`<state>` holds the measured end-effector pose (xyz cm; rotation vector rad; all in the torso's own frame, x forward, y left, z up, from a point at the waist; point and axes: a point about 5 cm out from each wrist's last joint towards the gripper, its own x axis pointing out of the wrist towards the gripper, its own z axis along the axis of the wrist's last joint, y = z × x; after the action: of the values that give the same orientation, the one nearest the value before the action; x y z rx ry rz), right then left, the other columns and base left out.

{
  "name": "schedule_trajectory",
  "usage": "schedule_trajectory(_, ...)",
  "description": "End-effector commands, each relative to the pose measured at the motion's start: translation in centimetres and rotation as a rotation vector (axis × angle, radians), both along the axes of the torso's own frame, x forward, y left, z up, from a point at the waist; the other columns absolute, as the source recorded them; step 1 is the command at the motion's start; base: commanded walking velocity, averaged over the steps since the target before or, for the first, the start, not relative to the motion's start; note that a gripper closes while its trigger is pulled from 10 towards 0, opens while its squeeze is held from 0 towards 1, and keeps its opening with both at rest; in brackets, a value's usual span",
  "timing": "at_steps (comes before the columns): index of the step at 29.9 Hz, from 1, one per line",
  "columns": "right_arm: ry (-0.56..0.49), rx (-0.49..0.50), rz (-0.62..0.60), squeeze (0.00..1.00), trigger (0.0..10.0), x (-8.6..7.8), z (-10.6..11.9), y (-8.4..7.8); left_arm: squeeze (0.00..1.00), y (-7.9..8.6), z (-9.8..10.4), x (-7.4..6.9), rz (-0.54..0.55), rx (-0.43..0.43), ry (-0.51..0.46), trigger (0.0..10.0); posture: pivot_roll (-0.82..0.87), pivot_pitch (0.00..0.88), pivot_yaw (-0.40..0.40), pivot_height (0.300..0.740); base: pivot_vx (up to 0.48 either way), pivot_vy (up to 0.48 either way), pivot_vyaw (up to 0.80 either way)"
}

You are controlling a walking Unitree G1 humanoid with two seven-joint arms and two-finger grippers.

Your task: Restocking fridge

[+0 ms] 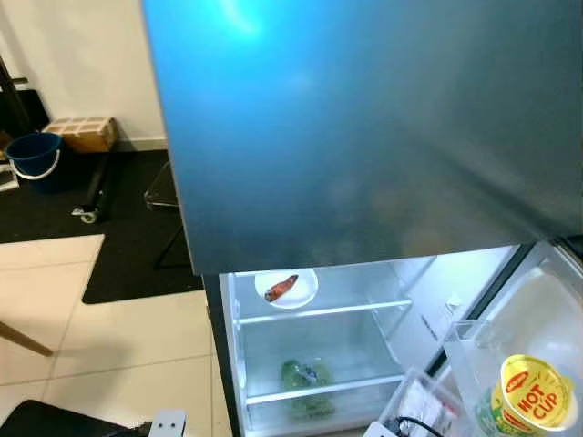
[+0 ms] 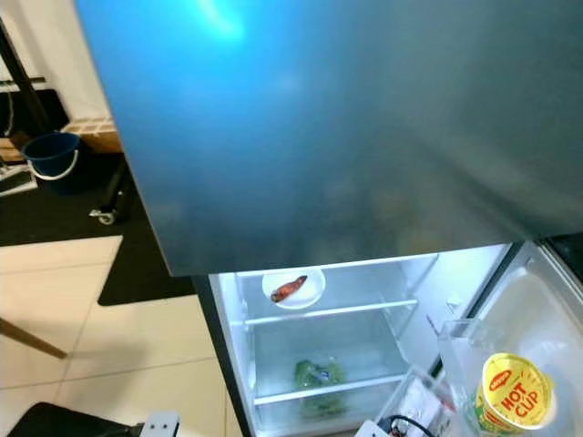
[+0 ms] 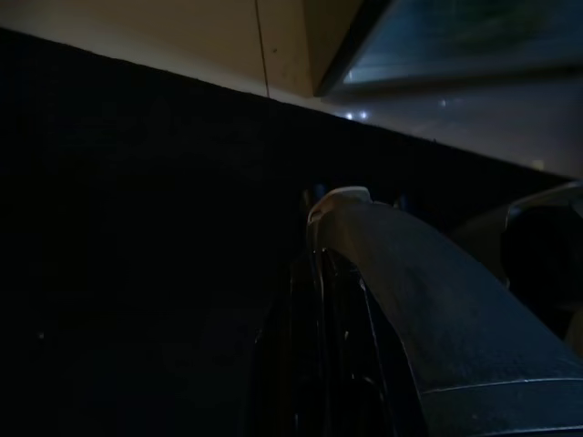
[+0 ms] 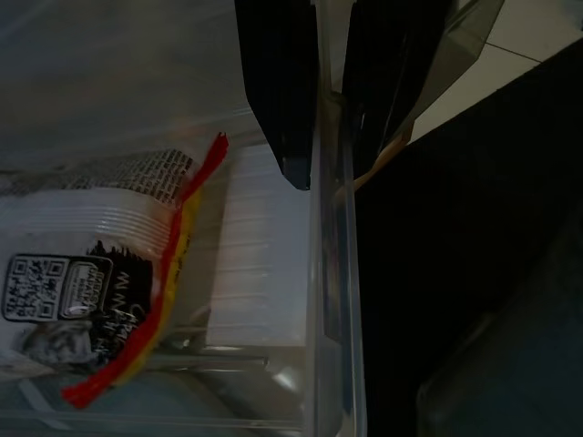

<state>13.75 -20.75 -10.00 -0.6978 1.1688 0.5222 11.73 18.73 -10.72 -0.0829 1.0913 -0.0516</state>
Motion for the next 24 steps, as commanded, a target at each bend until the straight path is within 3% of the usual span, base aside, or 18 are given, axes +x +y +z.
schedule_trajectory(1, -0.023, -0.002, 0.002, 0.0, 10.0, 0.6, 0.2, 0.0, 0.0, -0.4, -0.5, -1.4, -0.023, -0.014, 0.066, 10.0, -0.03, 0.0, -0.044, 0.74, 0.0, -0.472, 0.0)
schedule_trajectory(8, -0.022, -0.003, 0.006, 0.0, 10.0, 0.7, 0.3, -0.1, 0.0, -0.5, -0.5, -1.4, -0.018, -0.009, 0.062, 10.0, -0.03, 0.0, -0.044, 0.74, 0.0, -0.47, 0.0)
schedule_trajectory(24, -0.078, 0.008, 0.094, 0.0, 10.0, 2.6, 0.9, 0.8, 0.0, -0.6, -0.3, -0.9, 0.01, -0.07, 0.031, 10.0, -0.04, 0.0, -0.042, 0.74, 0.0, 0.0, 0.0)
